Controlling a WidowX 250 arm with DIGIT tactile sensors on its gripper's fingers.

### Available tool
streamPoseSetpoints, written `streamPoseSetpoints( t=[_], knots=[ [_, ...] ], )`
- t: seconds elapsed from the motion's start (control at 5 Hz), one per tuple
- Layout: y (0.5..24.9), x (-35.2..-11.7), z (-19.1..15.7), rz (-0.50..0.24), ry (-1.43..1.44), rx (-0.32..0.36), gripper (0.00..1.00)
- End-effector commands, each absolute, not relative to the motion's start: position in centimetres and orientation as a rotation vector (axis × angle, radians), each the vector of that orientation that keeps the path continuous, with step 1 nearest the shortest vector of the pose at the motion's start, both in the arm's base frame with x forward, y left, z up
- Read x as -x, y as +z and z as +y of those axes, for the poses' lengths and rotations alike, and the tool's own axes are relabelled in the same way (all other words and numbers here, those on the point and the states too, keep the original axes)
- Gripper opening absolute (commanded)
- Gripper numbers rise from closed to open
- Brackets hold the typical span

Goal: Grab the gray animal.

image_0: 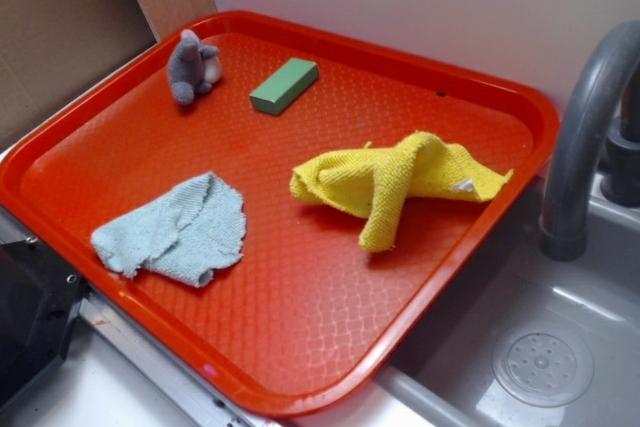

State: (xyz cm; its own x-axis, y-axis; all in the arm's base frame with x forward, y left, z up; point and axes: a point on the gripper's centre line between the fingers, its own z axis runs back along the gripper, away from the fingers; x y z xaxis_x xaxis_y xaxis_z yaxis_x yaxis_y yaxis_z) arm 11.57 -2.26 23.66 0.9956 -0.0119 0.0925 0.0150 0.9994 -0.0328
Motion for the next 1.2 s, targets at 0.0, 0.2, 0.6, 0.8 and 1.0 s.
streamPoseSetpoints(
  t=[0.0,0.2,0.6,0.8,1.0],
  knots=[
    [23.7,-11.6,-2.3,-0.092,-0.013,0.033,1.00],
    [21.6,-14.4,-1.2,-0.197,0.158,0.118,1.00],
    [18.6,-18.3,2.2,-0.269,0.317,0.006,1.00],
    [16.2,-20.2,4.4,-0.248,0.374,-0.045,1.00],
    [14.0,-22.2,6.0,-0.265,0.417,-0.102,1.00]
  ],
)
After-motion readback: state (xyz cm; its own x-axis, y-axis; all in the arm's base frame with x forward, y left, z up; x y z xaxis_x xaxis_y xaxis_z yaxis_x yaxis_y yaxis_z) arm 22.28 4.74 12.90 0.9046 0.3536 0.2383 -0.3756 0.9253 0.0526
